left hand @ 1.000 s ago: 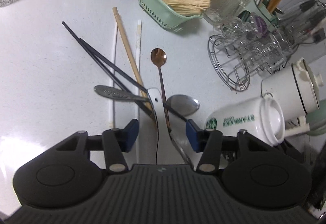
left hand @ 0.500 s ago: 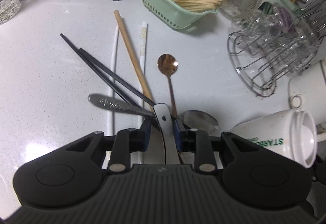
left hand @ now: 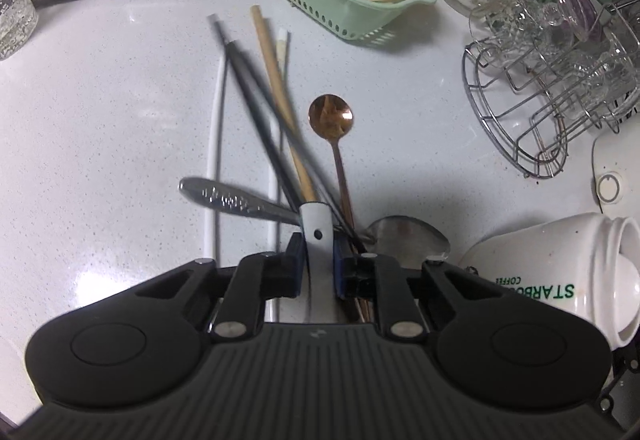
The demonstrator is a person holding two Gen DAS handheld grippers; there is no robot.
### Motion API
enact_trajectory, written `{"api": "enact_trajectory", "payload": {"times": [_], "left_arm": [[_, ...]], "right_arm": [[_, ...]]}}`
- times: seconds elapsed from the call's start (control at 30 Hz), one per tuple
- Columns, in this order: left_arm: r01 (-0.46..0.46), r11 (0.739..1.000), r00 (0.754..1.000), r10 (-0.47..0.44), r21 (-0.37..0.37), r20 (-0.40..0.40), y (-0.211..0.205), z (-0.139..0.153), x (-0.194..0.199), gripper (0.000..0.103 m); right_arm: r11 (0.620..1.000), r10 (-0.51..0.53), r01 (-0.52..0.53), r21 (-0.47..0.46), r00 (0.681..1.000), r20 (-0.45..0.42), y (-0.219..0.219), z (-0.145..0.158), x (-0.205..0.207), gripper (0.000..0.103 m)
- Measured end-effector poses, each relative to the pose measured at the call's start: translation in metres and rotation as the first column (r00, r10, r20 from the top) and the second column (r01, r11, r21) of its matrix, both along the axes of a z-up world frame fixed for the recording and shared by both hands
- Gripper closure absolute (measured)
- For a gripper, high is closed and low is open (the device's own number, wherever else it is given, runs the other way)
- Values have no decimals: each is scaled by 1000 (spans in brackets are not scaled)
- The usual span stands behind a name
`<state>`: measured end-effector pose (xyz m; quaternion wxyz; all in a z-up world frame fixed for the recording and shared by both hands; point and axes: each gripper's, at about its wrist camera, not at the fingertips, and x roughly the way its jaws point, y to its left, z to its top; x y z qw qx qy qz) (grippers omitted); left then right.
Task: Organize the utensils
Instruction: 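Grasp the second white spoon by its handle with left gripper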
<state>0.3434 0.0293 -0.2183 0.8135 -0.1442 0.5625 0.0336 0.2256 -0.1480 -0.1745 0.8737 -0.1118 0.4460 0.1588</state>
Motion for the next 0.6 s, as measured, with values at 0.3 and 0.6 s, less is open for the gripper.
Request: {"api": "enact_trajectory", "payload": {"times": [0.3,0.6], "left_arm": [[-1,1000,994,3,-15,112,12,40,-20,86],[35,999,977,-31,-18,212,18,73,-47,87]], "right_arm": [[1000,-17,17,-4,1000,8,2,-1,0,13],[1000,-27,27,-4,999,23,8,-1,-2,13]]}}
